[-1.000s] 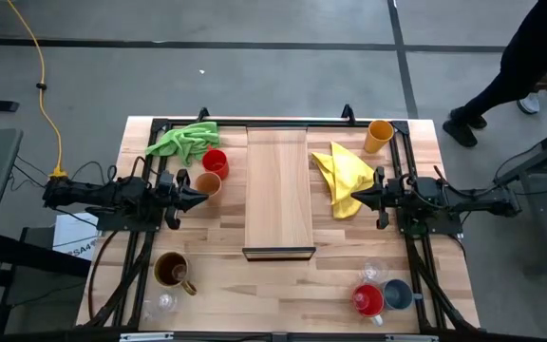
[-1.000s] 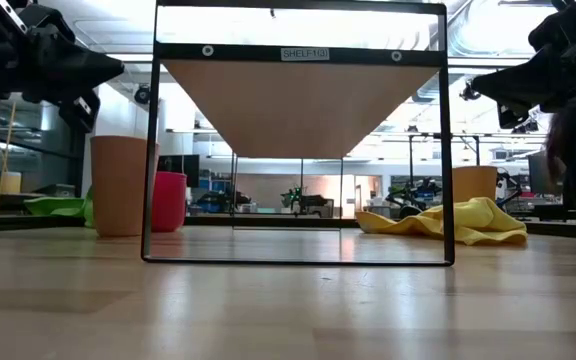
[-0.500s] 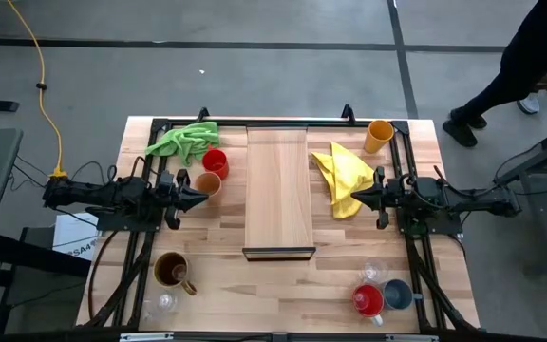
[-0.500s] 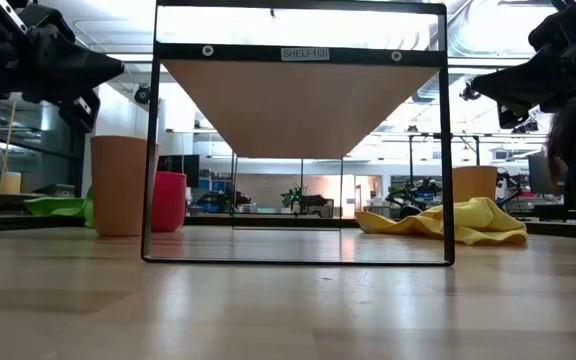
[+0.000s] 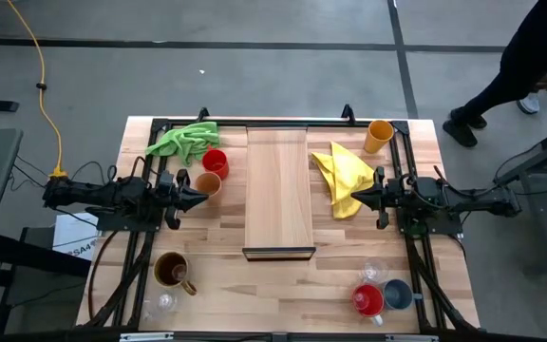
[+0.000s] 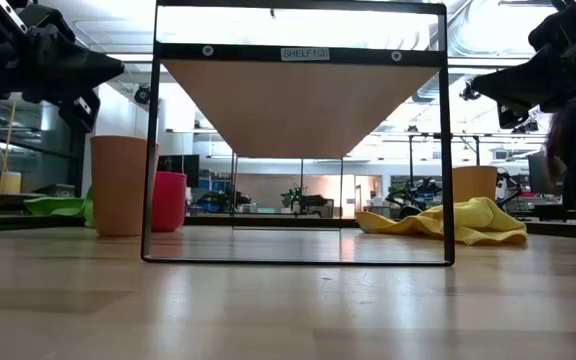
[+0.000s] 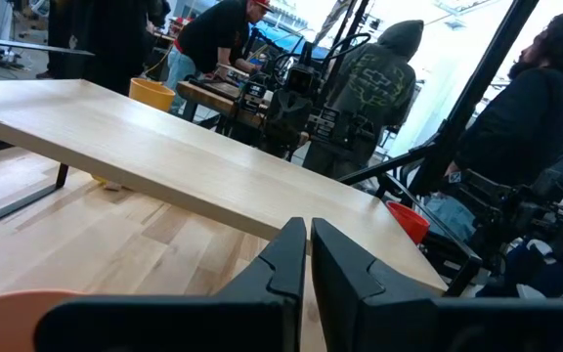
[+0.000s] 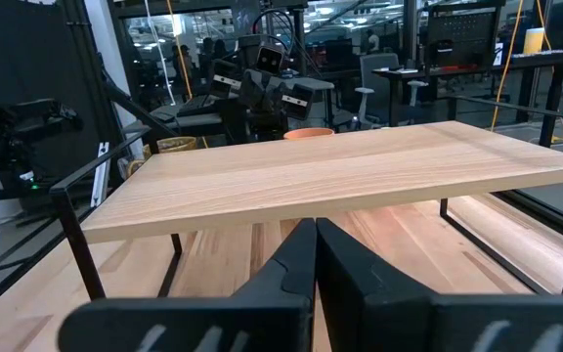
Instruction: Stack small to large cups/mugs on shelf
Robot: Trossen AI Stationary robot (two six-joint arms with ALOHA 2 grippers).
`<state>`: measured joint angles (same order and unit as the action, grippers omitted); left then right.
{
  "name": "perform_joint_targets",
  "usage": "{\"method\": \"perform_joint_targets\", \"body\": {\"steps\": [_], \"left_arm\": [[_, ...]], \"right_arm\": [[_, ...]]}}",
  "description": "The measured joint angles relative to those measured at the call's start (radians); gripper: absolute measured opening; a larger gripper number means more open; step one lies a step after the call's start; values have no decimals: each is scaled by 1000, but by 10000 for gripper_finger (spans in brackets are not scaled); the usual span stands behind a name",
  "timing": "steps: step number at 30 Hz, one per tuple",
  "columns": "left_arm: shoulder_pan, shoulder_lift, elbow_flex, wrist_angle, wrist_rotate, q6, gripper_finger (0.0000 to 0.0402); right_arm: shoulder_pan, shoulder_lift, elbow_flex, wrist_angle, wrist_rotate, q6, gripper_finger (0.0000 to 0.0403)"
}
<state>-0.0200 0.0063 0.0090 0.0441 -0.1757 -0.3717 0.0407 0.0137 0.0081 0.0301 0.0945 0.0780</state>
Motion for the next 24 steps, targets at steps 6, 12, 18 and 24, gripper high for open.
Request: {"method": "perform_joint_targets", "body": {"steps": [6, 12, 18, 24], "left_arm": [[0, 0, 0, 0, 0, 0, 10], [0, 0, 0, 0, 0, 0, 10], [0, 0, 0, 0, 0, 0, 10], [0, 0, 0, 0, 0, 0, 10]], "right_arm": [[0, 0, 0, 0, 0, 0, 0], [0, 0, 0, 0, 0, 0, 0], [0, 0, 0, 0, 0, 0, 0], [0, 1, 0, 82, 5, -2, 0]]}}
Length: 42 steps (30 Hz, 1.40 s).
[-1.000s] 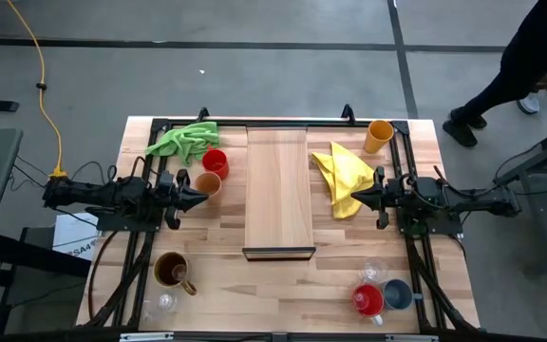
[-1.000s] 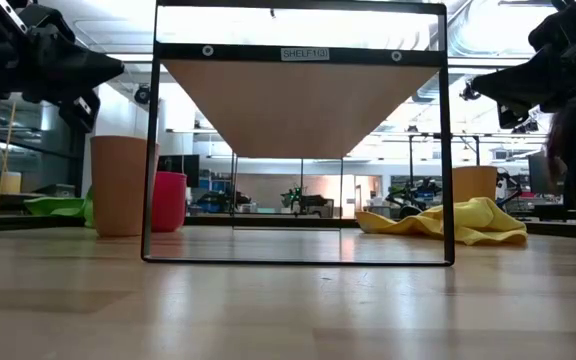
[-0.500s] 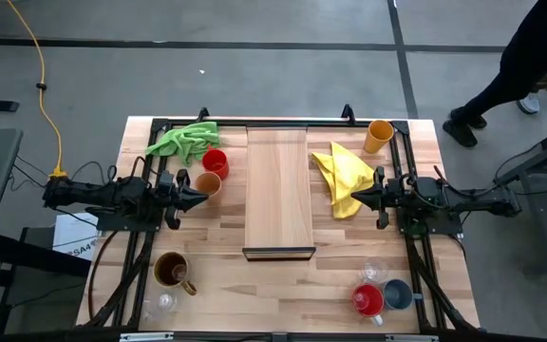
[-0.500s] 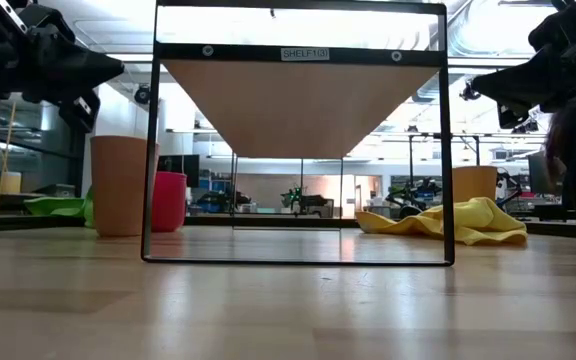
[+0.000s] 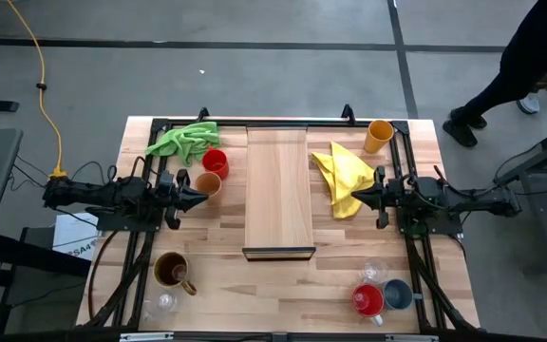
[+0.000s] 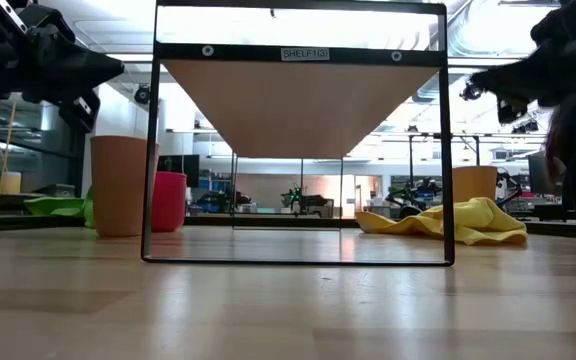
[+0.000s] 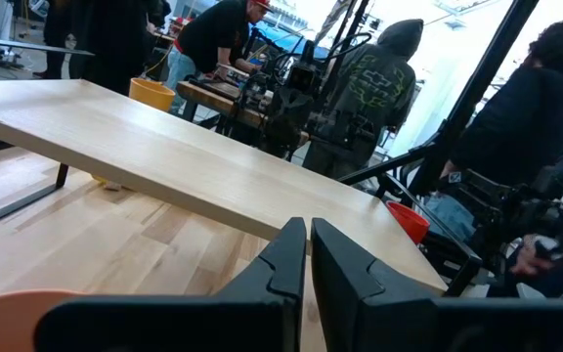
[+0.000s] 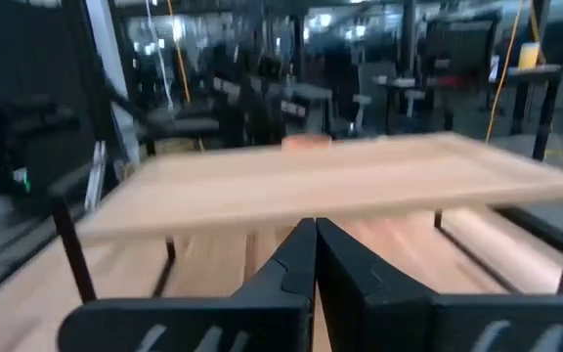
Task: Stack small to large cups/mugs on shelf
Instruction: Put the yellow cup on the shelf
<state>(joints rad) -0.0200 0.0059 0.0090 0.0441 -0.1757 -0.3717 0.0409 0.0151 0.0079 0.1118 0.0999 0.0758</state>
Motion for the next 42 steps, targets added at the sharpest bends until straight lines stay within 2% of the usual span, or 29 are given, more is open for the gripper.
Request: {"method": "perform_joint_targets", "body": {"steps": [3, 6, 8, 10, 12, 14, 18, 21, 24, 27, 30, 33, 36, 38, 40, 42], "left_arm": [[0, 0, 0, 0, 0, 0, 10], [0, 0, 0, 0, 0, 0, 10], [0, 0, 0, 0, 0, 0, 10], [0, 0, 0, 0, 0, 0, 10], [0, 0, 0, 0, 0, 0, 10], [0, 0, 0, 0, 0, 0, 10], [0, 0, 0, 0, 0, 0, 10], [0, 0, 0, 0, 0, 0, 10], [0, 0, 0, 0, 0, 0, 10], [0, 0, 0, 0, 0, 0, 10], [0, 0, 0, 0, 0, 0, 10], [0, 0, 0, 0, 0, 0, 10], [0, 0, 0, 0, 0, 0, 10], [0, 0, 0, 0, 0, 0, 10], [0, 0, 0, 0, 0, 0, 10], [0, 0, 0, 0, 0, 0, 10]], "right_arm": [[1, -1, 0, 212, 13, 144, 0], [1, -1, 0, 405, 82, 303, 0], [1, -1, 0, 505, 146, 376, 0], [0, -1, 0, 576, 249, 380, 0], [0, -1, 0, 615, 337, 394, 0], [-1, -1, 1, 646, 377, 404, 0], [-3, 30, 35, 629, 396, 422, 0], [-3, 111, 115, 624, 396, 399, 0], [-6, 243, 251, 476, 423, 331, 4], [-28, 388, 425, 201, 552, 329, 19], [-79, 526, 594, -146, 699, 424, 50], [-162, 652, 753, -540, 762, 643, 96], [-274, 771, 888, -922, 755, 964, 146], [-362, 847, 962, -1129, 709, 1139, 176], [-454, 918, 1011, -1261, 636, 1223, 197], [-547, 982, 1037, -1308, 582, 1236, 210]]}}
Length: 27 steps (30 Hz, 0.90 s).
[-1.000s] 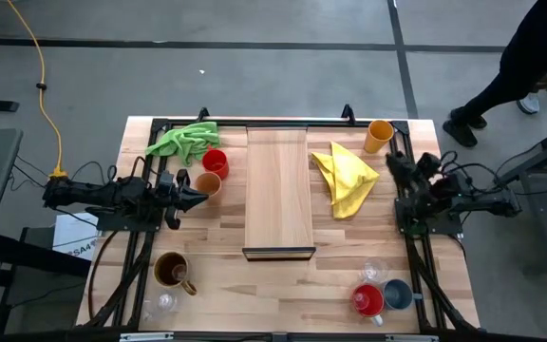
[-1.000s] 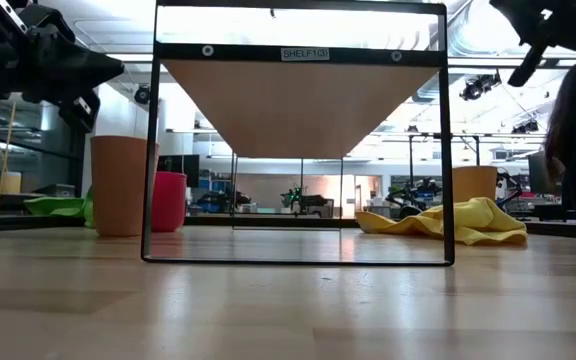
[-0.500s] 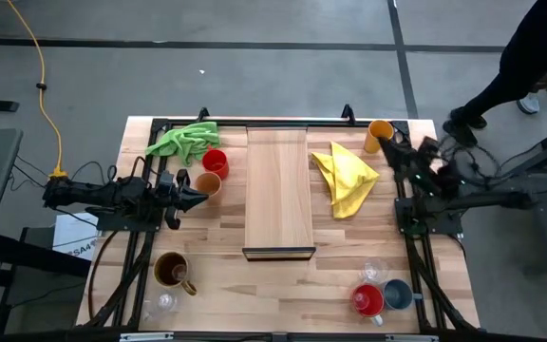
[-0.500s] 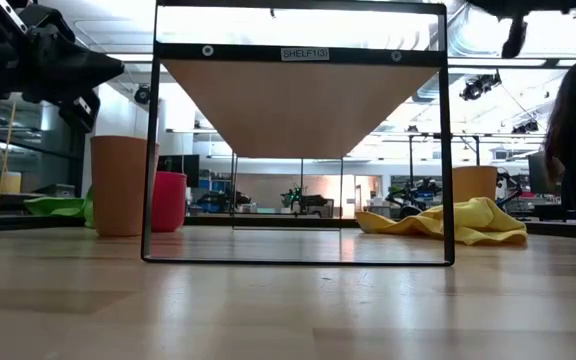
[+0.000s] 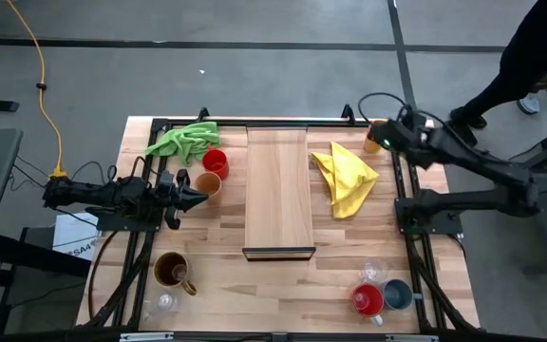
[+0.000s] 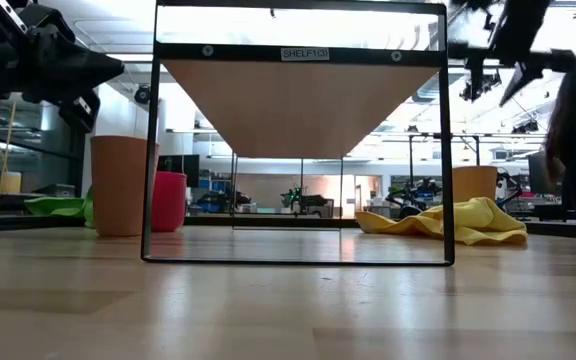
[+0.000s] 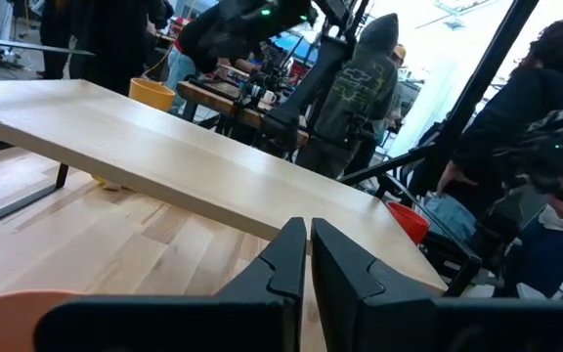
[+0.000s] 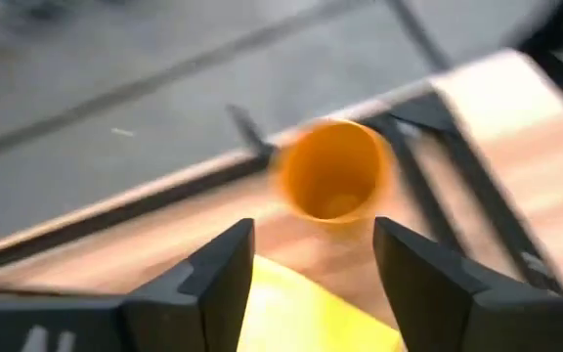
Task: Stack small to large cups/mugs on shelf
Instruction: Put the yellow cup on the shelf
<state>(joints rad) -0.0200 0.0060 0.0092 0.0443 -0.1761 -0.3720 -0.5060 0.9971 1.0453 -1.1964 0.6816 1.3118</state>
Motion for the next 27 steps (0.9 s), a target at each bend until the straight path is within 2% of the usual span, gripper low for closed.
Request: {"method": "perform_joint_targets", "body": {"steps": [3, 6, 8, 10, 13, 21, 27], "left_arm": [[0, 0, 0, 0, 0, 0, 10], [0, 0, 0, 0, 0, 0, 10], [0, 0, 0, 0, 0, 0, 10], [0, 0, 0, 0, 0, 0, 10], [0, 0, 0, 0, 0, 0, 10], [0, 0, 0, 0, 0, 0, 10], [0, 0, 0, 0, 0, 0, 10]], "right_arm": [[-144, 82, 16, 45, -81, -82, 215], [-281, 156, 5, 107, -226, -146, 213], [-354, 204, 1, 130, -316, -197, 211], [-410, 241, 1, 132, -359, -257, 209], [-454, 269, 1, 116, -371, -291, 209], [-529, 280, 1, 124, -318, -323, 208], [-573, 359, 1, 123, -404, -351, 208]]}}
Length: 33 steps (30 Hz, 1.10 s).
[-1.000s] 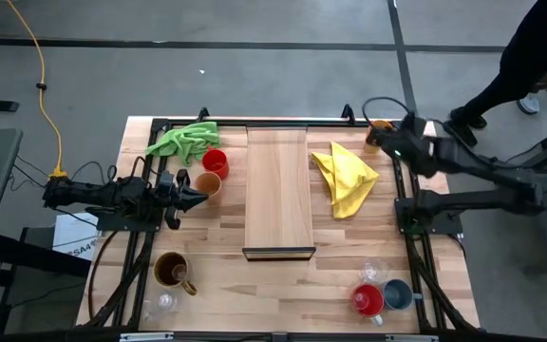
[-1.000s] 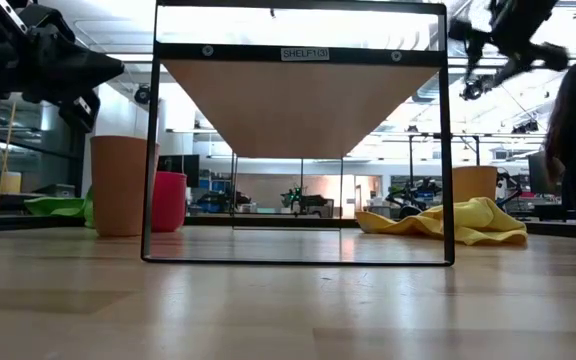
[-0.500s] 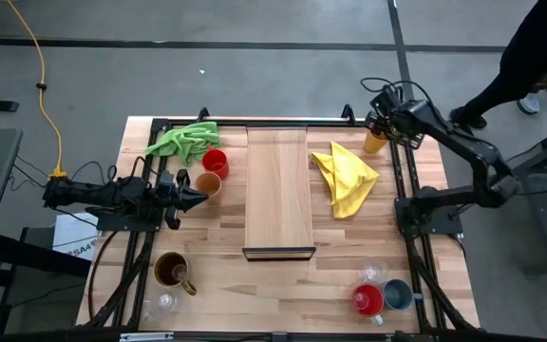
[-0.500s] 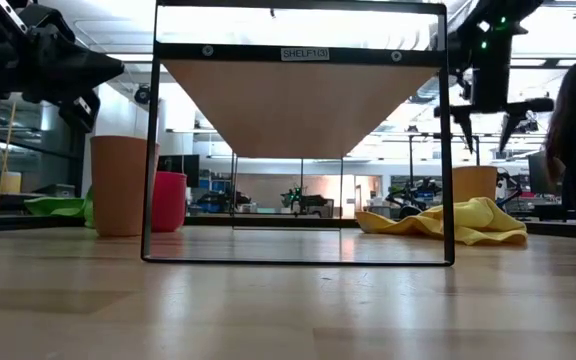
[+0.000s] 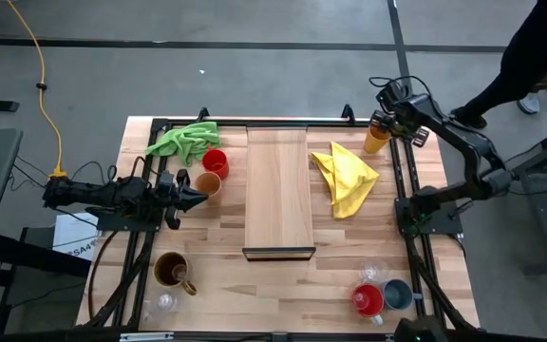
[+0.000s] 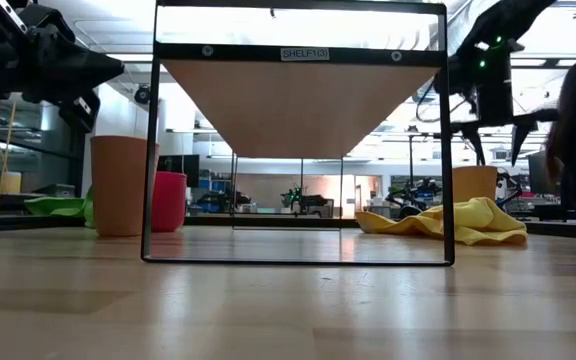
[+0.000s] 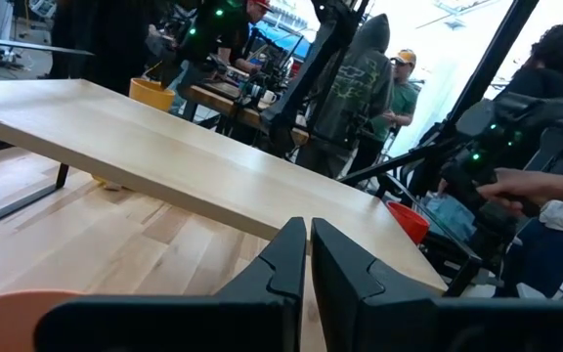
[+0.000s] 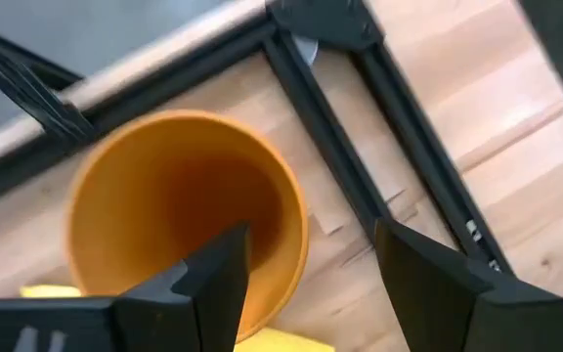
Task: Stack small to large cups/mugs on shelf
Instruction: Put the yellow cup on the shelf
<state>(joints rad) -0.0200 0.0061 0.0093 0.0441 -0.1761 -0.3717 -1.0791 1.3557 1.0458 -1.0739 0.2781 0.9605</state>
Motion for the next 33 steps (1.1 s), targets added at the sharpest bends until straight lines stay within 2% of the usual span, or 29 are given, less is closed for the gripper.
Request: {"method": "perform_joint_targets", "body": {"steps": [5, 11, 14, 20, 22, 27, 33], "left_arm": [[0, 0, 0, 0, 0, 0, 10], [0, 0, 0, 0, 0, 0, 10], [0, 0, 0, 0, 0, 0, 10], [0, 0, 0, 0, 0, 0, 10], [0, 0, 0, 0, 0, 0, 10], [0, 0, 0, 0, 0, 0, 10], [0, 0, 0, 0, 0, 0, 10]], "right_arm": [[0, 67, 0, 2, -19, 6, 208], [0, 81, 0, 0, -15, 29, 194], [1, 81, 0, -1, 4, 32, 157], [4, 81, 0, -9, 15, 25, 37], [9, 79, 0, -9, 26, 14, 11], [38, 47, -1, -49, 59, -17, 15], [97, -84, -2, -61, 62, -66, 3]]}}
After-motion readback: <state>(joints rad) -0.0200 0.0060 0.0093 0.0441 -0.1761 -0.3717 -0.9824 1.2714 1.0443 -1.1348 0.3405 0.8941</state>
